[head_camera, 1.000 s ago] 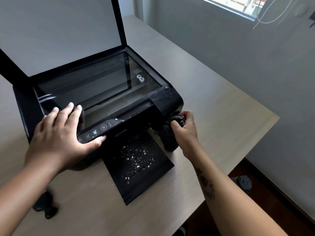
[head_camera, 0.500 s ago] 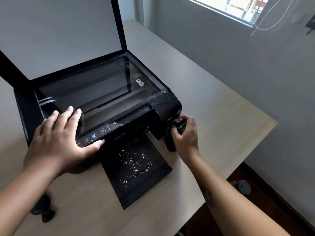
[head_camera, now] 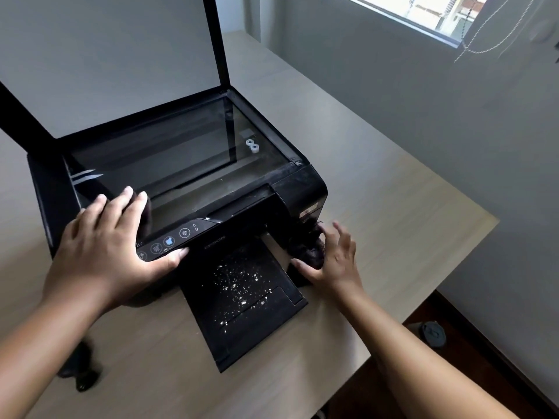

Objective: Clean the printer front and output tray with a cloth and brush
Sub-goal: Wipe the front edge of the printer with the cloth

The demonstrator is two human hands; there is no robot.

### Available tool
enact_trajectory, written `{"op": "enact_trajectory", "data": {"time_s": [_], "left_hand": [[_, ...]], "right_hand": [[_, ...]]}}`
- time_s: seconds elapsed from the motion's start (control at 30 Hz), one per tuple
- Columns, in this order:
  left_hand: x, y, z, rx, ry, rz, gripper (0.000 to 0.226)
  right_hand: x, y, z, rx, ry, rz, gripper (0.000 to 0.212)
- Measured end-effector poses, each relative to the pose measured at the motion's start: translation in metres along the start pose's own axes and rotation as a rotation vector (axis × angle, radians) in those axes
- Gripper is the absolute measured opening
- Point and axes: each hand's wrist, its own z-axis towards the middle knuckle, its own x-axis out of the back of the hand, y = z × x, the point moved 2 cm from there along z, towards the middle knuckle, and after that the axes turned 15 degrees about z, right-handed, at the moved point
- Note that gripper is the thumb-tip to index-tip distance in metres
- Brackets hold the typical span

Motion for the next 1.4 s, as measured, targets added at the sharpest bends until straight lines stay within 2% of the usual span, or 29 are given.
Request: {"op": "enact_trajectory", "data": {"time_s": [0.03,0.1,0.2,0.3,0.33,0.43,0.47,0.53,0.6,0.73,0.77,0.87,0.93,1.03,1.1,1.27,1.37,1.4], "left_hand": [[0.0,0.0,0.0,-0.002,-0.002,0.002,0.116],[0.0,0.0,0.0,-0.004,-0.008,0.001,0.116],[0.002,0.0,-0.001,-0.007,-0.01,-0.004,0.116],[0.005,0.002,-0.002,-0.002,-0.015,-0.003,0.115],[0.005,0.002,-0.002,0.001,-0.016,-0.005,0.115],[0.008,0.002,-0.003,-0.001,-0.028,-0.004,0.115],[0.008,0.002,-0.003,-0.001,-0.028,-0.005,0.115],[0.008,0.002,-0.003,-0.003,-0.03,-0.003,0.115],[0.008,0.002,-0.003,-0.007,-0.041,-0.002,0.115],[0.009,0.003,-0.003,-0.007,-0.042,0.005,0.115],[0.009,0.003,-0.003,-0.006,-0.045,0.008,0.115],[0.008,0.003,-0.003,-0.001,-0.049,0.014,0.116],[0.008,0.002,-0.002,-0.001,-0.047,0.015,0.116],[0.007,0.001,-0.003,-0.003,-0.04,-0.006,0.116],[0.006,0.001,-0.003,-0.008,-0.033,-0.012,0.116],[0.006,0.0,-0.003,-0.008,-0.023,-0.008,0.115],[0.006,0.0,-0.002,-0.013,-0.02,0.005,0.116],[0.006,0.0,-0.003,-0.017,-0.022,0.006,0.116]], "right_hand": [[-0.004,0.003,0.0,-0.079,-0.047,-0.024,0.093],[-0.013,0.008,-0.001,-0.104,-0.12,-0.095,0.089],[-0.009,0.005,-0.004,0.112,-0.144,-0.138,0.064],[0.006,0.008,-0.007,0.378,-0.252,-0.169,0.058],[0.013,0.009,-0.003,0.354,-0.191,-0.115,0.055],[0.018,0.009,0.01,0.059,0.181,0.188,0.039],[0.011,0.002,0.013,-0.016,0.208,0.252,0.036],[-0.008,-0.01,0.012,-0.098,0.149,0.32,0.031],[-0.015,-0.012,0.008,-0.081,0.098,0.292,0.028],[0.01,0.0,0.006,0.142,-0.145,0.007,0.039],[0.017,-0.005,0.002,0.23,-0.152,-0.024,0.04],[0.022,-0.047,-0.012,0.559,0.06,-0.074,0.038],[0.014,-0.078,-0.013,0.802,0.229,-0.224,0.032],[-0.001,-0.096,0.006,0.846,0.306,-0.51,0.027],[-0.014,-0.085,0.008,0.816,0.236,-0.658,0.03],[-0.033,-0.056,0.005,0.584,-0.164,-0.84,0.052],[-0.024,-0.071,0.022,0.361,-0.532,-0.731,0.056],[-0.018,-0.076,0.025,0.318,-0.591,-0.699,0.056]]}}
